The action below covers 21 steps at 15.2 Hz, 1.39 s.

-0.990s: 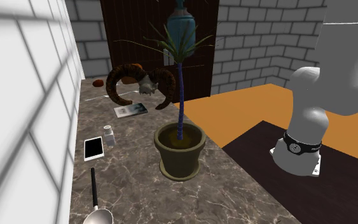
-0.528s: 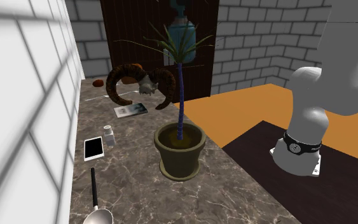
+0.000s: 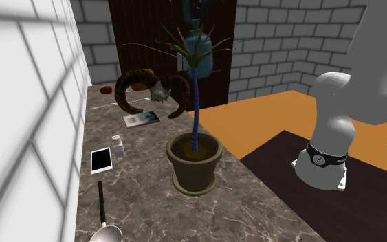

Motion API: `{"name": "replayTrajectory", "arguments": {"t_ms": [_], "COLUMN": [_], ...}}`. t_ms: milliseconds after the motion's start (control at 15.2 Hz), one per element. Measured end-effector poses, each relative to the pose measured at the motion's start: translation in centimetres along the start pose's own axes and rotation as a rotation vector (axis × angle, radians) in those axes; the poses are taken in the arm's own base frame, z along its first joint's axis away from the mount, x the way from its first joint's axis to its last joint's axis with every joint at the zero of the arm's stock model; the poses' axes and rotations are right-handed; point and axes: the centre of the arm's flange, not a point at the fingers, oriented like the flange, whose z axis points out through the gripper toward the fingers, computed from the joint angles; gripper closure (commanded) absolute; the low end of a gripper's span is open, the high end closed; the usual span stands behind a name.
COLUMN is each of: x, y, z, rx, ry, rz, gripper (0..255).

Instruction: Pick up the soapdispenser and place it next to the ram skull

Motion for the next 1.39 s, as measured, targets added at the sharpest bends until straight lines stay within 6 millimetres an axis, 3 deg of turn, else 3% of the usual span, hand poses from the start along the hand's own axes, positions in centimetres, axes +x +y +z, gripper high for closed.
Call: {"name": "replayTrajectory", "arguments": {"t_ms": [1386], "x": [-3.2], "y": [0.0], "z": [10.6], "rx": [0.000], "ry": [0.000], "rz": [0.000], "gripper": [255]}}
